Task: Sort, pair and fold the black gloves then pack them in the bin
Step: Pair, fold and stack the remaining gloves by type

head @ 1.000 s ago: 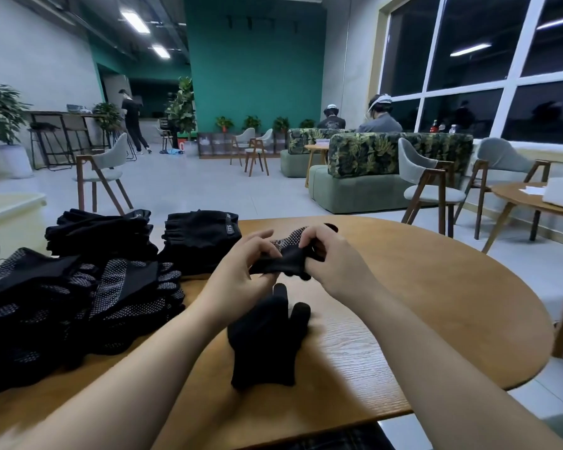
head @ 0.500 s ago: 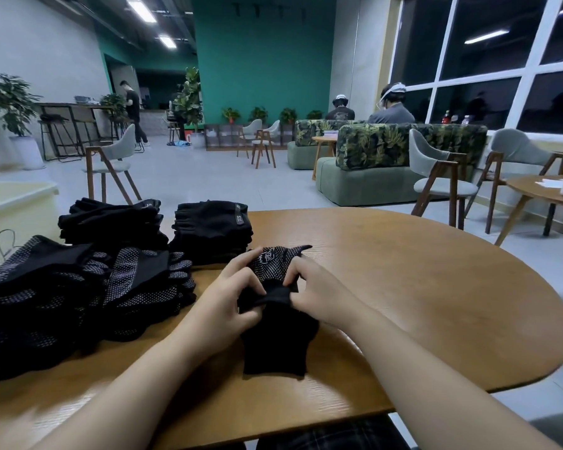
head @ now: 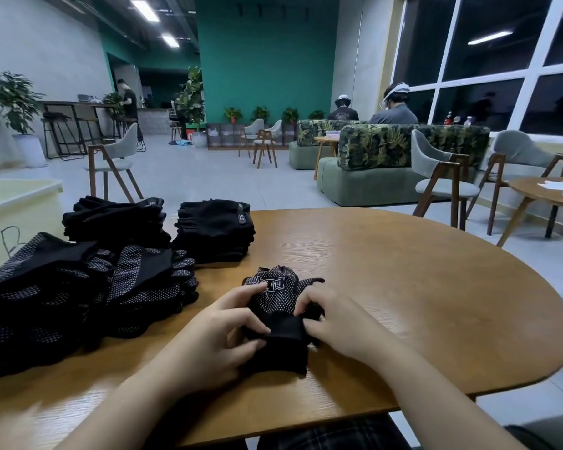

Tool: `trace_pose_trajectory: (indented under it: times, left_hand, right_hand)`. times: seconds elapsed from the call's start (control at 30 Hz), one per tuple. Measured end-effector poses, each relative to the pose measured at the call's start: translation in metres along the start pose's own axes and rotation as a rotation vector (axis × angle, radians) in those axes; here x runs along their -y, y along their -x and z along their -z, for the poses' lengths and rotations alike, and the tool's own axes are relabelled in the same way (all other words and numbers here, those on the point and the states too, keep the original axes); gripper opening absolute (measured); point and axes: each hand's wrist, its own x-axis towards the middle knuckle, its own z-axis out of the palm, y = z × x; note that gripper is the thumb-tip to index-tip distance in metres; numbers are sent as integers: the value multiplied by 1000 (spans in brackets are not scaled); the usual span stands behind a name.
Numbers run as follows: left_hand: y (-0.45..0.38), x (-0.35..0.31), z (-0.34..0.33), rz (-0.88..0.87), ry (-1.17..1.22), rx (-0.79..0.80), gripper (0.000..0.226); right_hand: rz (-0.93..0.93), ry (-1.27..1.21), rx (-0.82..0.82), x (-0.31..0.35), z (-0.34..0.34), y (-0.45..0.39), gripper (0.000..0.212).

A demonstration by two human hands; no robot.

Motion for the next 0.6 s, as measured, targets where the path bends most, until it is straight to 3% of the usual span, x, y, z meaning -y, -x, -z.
trace_pose_trajectory:
  times: [0.4,0.6]
  left_hand:
    - [13,-5,-2,152,-32,162,13]
    - [12,-7,-3,194,-21,145,22]
  right_hand:
    - [10,67,-49,-2,-18,20,20]
    - [-108,82,-119,-3,-17,18,35]
